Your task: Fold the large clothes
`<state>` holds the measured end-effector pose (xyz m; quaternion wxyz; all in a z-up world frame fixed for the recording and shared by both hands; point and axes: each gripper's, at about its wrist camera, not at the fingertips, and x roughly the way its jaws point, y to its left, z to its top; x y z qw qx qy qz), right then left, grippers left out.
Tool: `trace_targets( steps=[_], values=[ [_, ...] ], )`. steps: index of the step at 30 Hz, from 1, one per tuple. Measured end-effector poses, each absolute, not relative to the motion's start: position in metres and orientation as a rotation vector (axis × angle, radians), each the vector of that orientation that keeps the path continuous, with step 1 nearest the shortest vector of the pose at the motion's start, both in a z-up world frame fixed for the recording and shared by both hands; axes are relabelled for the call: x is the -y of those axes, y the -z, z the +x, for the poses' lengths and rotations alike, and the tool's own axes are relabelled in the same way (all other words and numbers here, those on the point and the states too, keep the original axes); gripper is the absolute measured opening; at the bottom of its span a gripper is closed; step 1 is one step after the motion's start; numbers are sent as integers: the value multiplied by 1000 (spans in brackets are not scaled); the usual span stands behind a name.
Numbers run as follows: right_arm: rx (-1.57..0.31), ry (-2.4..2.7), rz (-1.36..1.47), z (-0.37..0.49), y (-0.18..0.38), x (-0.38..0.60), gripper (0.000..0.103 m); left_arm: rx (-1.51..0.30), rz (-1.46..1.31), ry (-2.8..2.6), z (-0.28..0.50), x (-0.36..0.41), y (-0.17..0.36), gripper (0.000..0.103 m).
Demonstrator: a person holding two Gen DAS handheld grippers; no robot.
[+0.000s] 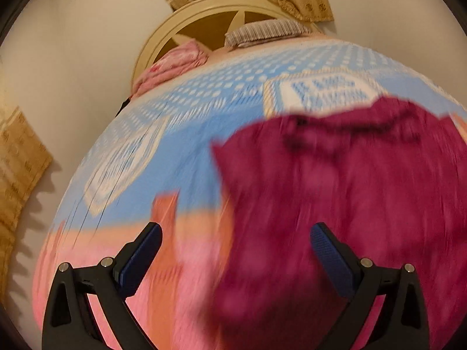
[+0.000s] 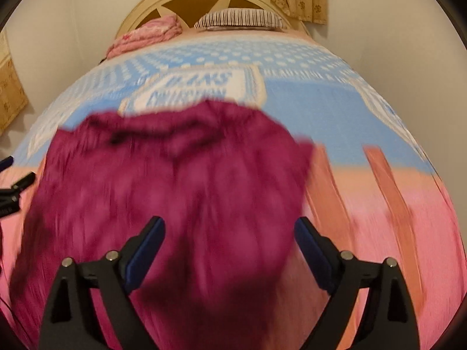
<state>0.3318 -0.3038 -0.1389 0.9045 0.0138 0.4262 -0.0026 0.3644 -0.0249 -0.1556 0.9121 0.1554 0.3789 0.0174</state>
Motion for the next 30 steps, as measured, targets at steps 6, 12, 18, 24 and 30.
trace_targets(
  steps=[6, 12, 18, 24, 30],
  values=[
    [-896, 50, 59, 236, 165, 307, 92, -821, 267, -76, 277, -12, 187, 102],
    [-897, 58, 106, 178, 178, 301, 92, -830, 231, -60, 220, -19, 201, 102],
    [-857, 73, 126, 130, 189, 294, 92, -840, 186, -44, 187, -26, 215, 102],
    [-853, 75, 151, 95, 197, 291, 92, -810, 158, -32, 151, -31, 222, 102],
    [-870, 55, 142, 69, 201, 285, 70, -812, 119, -4, 131, -36, 226, 101]
  ],
)
